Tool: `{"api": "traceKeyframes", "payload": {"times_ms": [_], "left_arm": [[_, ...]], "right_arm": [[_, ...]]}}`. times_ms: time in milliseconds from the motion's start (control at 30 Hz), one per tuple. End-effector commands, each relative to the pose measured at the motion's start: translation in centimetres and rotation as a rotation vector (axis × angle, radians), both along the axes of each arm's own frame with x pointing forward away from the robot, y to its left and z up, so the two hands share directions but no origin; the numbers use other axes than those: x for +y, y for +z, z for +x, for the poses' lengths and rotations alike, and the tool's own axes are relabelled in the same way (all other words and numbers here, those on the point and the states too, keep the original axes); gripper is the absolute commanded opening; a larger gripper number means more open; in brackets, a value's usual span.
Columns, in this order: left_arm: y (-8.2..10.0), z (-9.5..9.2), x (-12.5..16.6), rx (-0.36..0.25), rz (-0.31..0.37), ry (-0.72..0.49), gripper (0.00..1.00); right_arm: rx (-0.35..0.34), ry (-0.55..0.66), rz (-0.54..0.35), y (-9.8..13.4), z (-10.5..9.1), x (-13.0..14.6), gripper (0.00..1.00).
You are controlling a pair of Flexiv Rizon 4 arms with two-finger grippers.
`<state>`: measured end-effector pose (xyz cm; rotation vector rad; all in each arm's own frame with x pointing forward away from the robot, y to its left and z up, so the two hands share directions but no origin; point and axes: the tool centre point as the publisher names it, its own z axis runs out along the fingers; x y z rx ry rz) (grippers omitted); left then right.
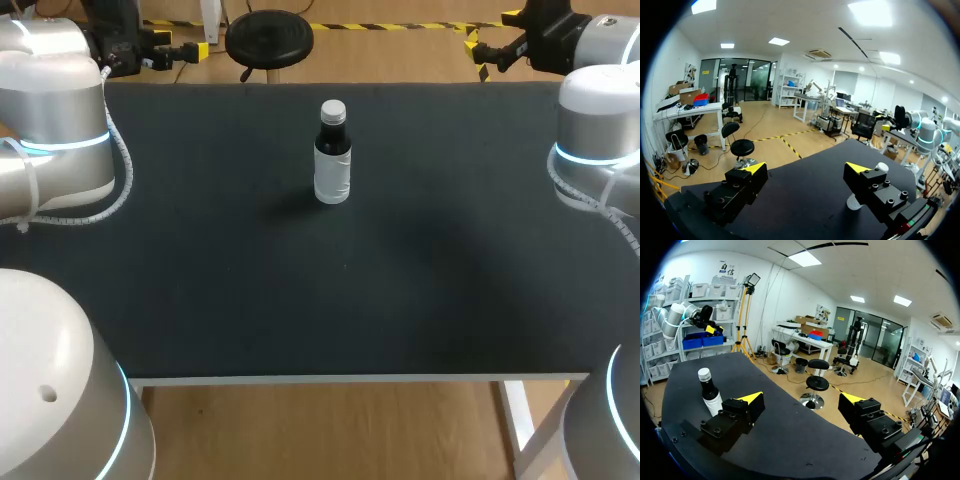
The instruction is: Unscrew the bottle cap
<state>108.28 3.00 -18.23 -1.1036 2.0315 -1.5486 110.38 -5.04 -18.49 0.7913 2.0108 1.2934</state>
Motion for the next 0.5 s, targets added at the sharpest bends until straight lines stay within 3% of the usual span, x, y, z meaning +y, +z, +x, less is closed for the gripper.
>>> {"api": "traceKeyframes", "payload": {"times_ms": [33, 500], "left_arm": [[0.0, 0.05, 0.01, 0.002, -0.001, -0.001, 1.0], [0.0, 0.05, 0.01, 0.002, -0.001, -0.001, 1.0]], "right_arm": [[0.003, 0.0, -0.002, 0.07, 0.03, 0.0, 1.0], [0.003, 0.0, -0.002, 0.07, 0.03, 0.0, 1.0]]}}
